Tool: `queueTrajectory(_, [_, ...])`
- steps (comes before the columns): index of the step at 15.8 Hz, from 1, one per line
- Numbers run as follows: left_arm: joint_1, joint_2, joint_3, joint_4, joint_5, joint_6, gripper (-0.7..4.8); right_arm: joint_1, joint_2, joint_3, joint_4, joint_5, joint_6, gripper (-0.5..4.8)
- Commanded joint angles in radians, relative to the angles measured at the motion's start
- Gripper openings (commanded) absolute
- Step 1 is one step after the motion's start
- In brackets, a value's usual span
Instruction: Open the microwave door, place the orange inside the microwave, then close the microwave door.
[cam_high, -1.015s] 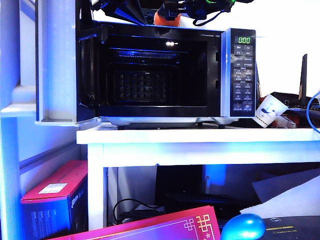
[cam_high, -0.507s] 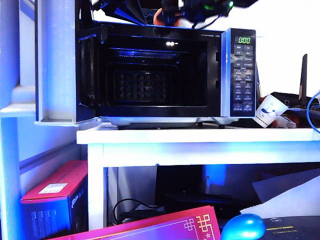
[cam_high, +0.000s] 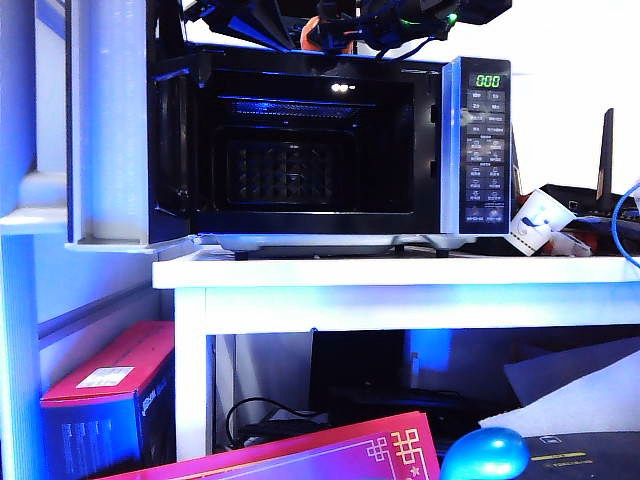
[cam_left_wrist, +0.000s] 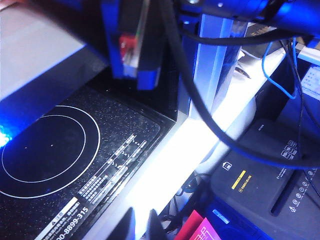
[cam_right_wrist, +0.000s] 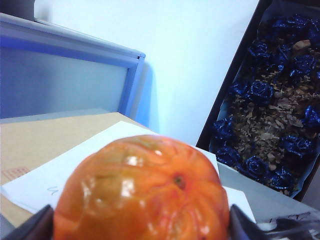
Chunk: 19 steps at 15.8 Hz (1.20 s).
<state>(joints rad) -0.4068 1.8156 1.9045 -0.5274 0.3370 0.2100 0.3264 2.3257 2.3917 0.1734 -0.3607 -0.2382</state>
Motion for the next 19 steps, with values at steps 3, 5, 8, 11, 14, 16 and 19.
queueTrajectory(3, [0.011,0.004,-0.004,-0.011,-0.019,-0.007,0.47,-0.001,-0.027,0.002,-0.048,0.000,-0.003,2.62])
queueTrajectory(5, [0.011,0.004,-0.004,-0.011,-0.020,-0.007,0.47,-0.005,-0.084,0.002,-0.128,0.000,-0.003,2.75])
queueTrajectory(8, [0.011,0.004,-0.004,-0.018,-0.022,0.000,0.47,-0.016,-0.200,0.002,-0.304,0.000,-0.032,2.75])
queueTrajectory(11, [0.011,0.004,-0.004,-0.018,-0.022,0.000,0.47,-0.020,-0.316,0.002,-0.492,0.047,-0.032,2.74])
queueTrajectory(14, [0.011,0.004,-0.004,-0.015,-0.019,0.000,0.47,-0.020,-0.407,0.001,-0.712,0.126,-0.028,2.74])
queueTrajectory(16, [0.011,0.004,-0.004,-0.007,-0.019,0.000,0.47,-0.020,-0.425,0.001,-0.801,0.121,-0.033,2.74])
queueTrajectory(19, [0.011,0.003,-0.004,0.002,-0.019,0.000,0.47,-0.019,-0.423,-0.018,-0.937,0.024,-0.091,2.74])
